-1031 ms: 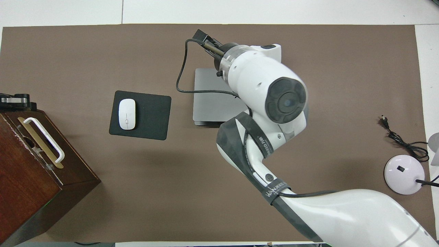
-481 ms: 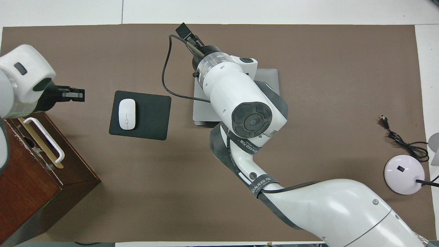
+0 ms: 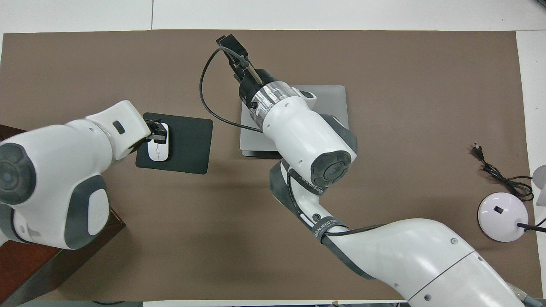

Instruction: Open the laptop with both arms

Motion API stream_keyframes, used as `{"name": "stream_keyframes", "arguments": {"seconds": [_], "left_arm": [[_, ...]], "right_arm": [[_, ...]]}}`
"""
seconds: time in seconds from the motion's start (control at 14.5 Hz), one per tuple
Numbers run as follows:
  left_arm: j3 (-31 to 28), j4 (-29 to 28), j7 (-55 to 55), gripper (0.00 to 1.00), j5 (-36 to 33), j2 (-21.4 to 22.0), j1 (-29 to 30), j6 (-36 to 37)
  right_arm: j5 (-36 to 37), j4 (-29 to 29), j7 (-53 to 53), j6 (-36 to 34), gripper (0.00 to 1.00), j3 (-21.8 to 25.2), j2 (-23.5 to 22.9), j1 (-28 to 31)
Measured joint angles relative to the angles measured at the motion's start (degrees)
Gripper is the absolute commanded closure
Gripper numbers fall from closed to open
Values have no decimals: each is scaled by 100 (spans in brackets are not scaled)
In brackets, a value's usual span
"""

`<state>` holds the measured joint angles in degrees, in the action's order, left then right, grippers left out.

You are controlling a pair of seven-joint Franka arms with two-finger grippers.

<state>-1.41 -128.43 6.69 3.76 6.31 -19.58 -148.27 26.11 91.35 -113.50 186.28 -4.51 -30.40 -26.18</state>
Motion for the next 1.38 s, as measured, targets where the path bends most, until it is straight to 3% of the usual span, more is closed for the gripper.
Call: {"name": "stream_keyframes", "arguments": {"seconds": [0.28, 0.48, 1.03, 1.38], "left_arm": [[2, -1250, 87, 100, 0, -1, -540, -1998], [-1, -1859, 100, 100, 0, -1, -849, -2931], [-2, -2392, 122, 100, -1, -371, -1579, -4509], [-6, -2475, 128, 100, -1, -964, -1784, -5116]], "right_arm": [[-1, 588, -41, 933, 0, 181, 25, 9], [-60, 976, -88, 1266, 0, 185, 193, 6], [-764, 2053, -103, 1305, 0, 181, 1003, -473], [-1004, 2555, -109, 1305, 0, 192, 1341, -734]]}}
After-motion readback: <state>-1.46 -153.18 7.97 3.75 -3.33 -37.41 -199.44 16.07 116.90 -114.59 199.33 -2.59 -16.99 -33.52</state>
